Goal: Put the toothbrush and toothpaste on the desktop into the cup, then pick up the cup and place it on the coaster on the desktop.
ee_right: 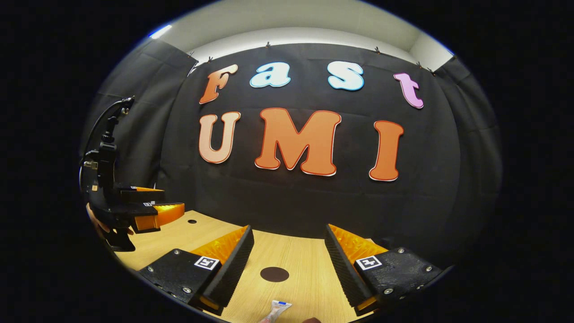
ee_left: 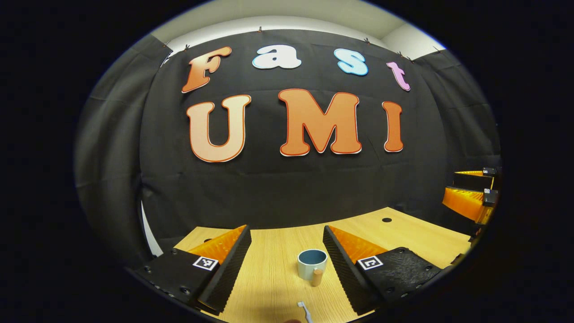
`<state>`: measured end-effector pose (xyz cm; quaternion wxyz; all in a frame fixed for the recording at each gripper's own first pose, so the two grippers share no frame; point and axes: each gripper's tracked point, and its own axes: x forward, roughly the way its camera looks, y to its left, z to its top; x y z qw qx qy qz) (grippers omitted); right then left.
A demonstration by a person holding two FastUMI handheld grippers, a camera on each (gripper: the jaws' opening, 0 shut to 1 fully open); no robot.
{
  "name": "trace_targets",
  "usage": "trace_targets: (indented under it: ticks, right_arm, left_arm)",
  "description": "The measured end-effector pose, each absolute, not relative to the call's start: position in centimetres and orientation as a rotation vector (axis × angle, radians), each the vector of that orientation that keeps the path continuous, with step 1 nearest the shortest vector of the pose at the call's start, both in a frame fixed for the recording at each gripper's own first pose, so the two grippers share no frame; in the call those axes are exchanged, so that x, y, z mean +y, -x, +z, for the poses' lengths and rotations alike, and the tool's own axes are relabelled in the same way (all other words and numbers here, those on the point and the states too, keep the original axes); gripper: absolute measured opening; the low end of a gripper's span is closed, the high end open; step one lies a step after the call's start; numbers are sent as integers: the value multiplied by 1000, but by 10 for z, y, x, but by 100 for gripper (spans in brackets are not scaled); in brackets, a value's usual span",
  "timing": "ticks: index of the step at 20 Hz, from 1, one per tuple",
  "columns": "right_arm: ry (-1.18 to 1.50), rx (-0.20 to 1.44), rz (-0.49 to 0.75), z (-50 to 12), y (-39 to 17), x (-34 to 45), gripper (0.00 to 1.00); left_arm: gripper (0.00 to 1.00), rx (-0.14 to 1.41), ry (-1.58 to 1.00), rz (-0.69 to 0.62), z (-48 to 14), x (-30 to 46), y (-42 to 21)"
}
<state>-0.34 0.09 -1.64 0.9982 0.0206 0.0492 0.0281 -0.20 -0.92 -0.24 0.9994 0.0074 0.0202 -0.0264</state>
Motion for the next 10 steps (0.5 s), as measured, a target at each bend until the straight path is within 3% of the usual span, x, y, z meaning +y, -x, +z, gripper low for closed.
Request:
trace_targets:
  ticks: [10]
  right_arm:
    - [-87,342,97,-62,11,3,94]
  left_arm:
    - [97,349,20,-127,-67,-28,-2]
